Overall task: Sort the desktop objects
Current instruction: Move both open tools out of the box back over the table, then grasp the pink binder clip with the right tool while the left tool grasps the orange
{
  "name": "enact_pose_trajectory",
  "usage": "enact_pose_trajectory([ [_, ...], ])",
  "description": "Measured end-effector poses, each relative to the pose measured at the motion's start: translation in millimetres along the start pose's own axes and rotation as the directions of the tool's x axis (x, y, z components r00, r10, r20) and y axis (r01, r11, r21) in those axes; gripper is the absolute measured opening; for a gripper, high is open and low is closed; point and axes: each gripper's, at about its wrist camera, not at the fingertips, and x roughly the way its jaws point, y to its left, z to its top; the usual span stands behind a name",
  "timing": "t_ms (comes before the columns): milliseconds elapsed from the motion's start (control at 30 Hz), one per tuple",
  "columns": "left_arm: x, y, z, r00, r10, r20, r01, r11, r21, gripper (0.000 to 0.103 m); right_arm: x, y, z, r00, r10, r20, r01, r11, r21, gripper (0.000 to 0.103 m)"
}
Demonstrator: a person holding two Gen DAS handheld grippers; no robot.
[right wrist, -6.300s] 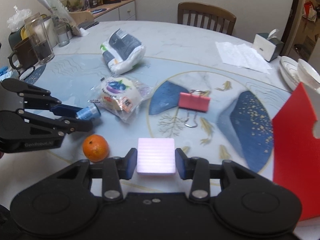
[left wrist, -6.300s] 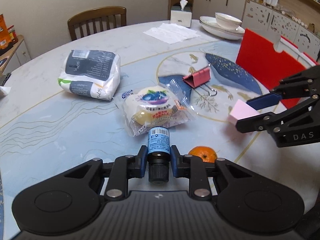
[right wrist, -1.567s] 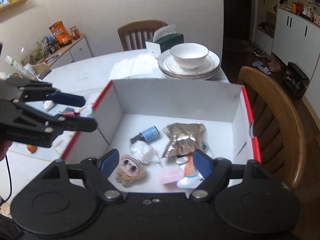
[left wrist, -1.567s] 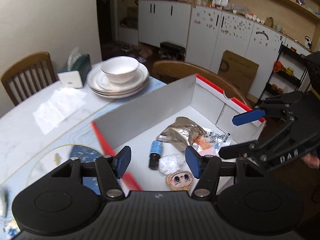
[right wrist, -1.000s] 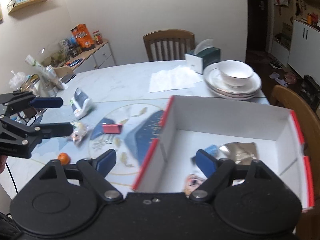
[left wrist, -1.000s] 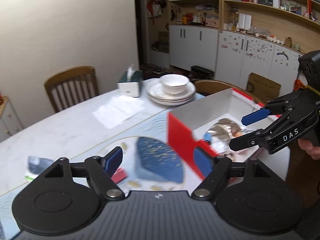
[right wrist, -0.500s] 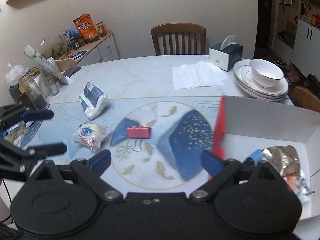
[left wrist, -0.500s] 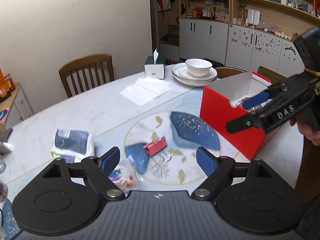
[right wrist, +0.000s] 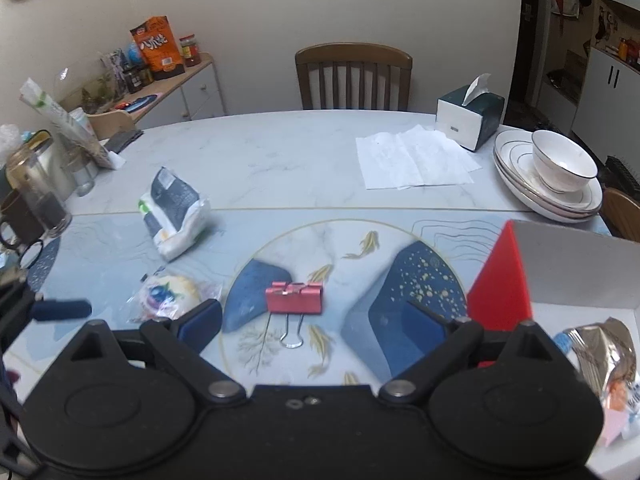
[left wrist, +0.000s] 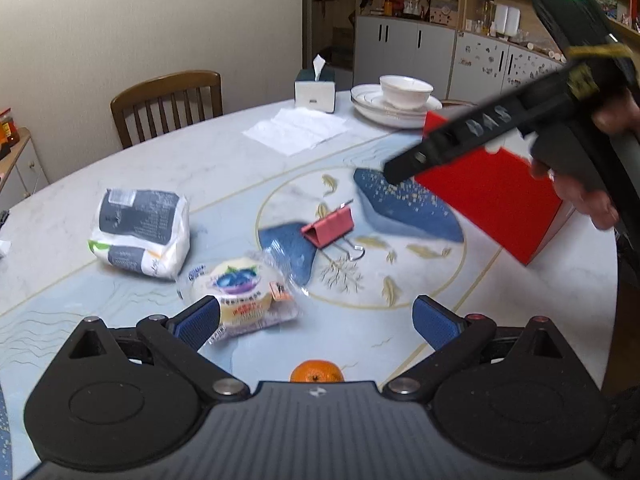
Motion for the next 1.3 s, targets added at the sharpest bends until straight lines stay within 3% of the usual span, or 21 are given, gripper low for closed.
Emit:
enact_pose_trajectory([
  [200, 18.3, 3.6, -12.8, 0.999, 0.009, -0.043, -0.009, 1.000, -0.008, 0.103, 32.5, 3.5, 4.6, 0.999, -0.017, -0.035, 0.017, 1.000, 0.008, 0.097],
  [400, 32.0, 2.1, -28.2, 0.995, 0.073, -0.066, -0.073, 0.997, 0.015, 0.103, 67.2, 8.7, 4.1, 0.997, -0.027, -0.066, 0.028, 1.000, 0.004, 0.096],
  [933, 34.0, 2.1, -48.2, 0.995, 0.057, -0.086, -0.058, 0.998, -0.011, 0.102, 118.2, 13.3, -0.5, 0.990, -0.042, -0.136, 0.040, 0.999, -0.014, 0.090],
  [1033, 34.0, 1.6, -49.6, 0.994, 0.054, -0.092, -0.055, 0.998, -0.011, 0.093, 121.9, 13.5, 0.2, 0.989, -0.044, -0.138, 0.042, 0.999, -0.017, 0.086],
  [1100, 35.5, 2.2, -50.6, 0.993, 0.052, -0.105, -0.053, 0.998, -0.013, 0.078, 123.6, 14.5, 0.6, 0.989, -0.046, -0.140, 0.043, 0.999, -0.026, 0.082],
  [1300, 31.9, 0.7, -51.6, 0.994, 0.037, -0.102, -0.038, 0.999, -0.012, 0.054, 124.0, 17.5, 0.8, 0.989, -0.057, -0.133, 0.051, 0.997, -0.049, 0.075],
])
